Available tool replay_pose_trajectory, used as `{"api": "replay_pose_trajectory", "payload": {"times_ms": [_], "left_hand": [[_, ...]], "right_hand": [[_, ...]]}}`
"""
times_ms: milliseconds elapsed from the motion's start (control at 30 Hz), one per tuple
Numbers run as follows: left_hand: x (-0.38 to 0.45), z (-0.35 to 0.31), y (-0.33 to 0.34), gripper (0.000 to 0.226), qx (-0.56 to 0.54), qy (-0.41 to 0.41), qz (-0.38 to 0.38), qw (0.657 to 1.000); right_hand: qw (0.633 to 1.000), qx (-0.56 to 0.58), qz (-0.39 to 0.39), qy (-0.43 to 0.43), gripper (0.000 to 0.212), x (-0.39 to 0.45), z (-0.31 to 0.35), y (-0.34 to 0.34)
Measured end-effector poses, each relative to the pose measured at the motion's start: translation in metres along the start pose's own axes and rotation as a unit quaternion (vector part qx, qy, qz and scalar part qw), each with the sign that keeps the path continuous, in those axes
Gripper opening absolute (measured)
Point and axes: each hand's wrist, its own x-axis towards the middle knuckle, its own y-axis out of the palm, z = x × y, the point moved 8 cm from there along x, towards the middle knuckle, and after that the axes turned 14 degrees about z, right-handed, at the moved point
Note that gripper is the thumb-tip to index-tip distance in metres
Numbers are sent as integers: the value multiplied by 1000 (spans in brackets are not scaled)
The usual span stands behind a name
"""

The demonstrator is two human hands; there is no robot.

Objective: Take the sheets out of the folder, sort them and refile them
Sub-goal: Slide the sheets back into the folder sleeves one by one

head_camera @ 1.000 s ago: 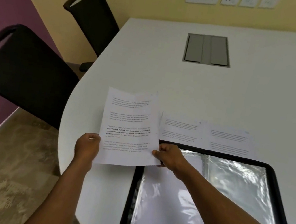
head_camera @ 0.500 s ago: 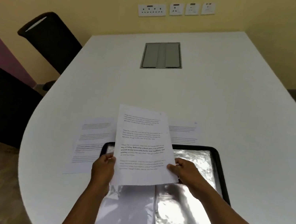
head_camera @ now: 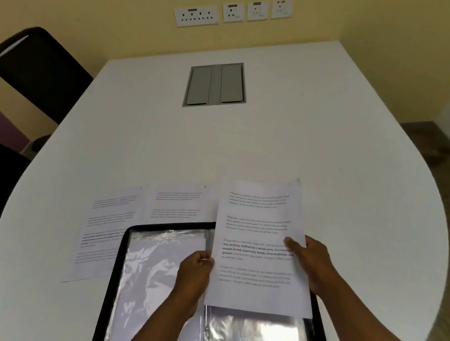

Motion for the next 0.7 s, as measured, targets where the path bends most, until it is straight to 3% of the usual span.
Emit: {"api": "replay_pose_trajectory", "payload": {"times_ms": [133, 233, 333, 467, 567, 700], "left_hand": [[15, -10, 10, 12, 50, 11, -7, 999], [32, -20, 11, 17, 206, 33, -23, 978], [53, -25, 19, 36, 337, 62, 1, 939], [83, -29, 36, 48, 494, 99, 33, 863], [101, -31, 54, 51, 569, 148, 52, 807], [114, -30, 69, 50, 621, 194, 48, 758]], "right_hand": [[998, -12, -50, -21, 32, 6, 17, -30], [996, 4, -89, -31, 30, 12, 29, -53], [992, 36, -113, -35, 32, 21, 40, -69], [987, 58, -141, -49, 33, 35, 52, -86], [985, 65, -152, -49, 33, 47, 53, -93], [983, 73, -163, -40, 32, 63, 50, -98]]}}
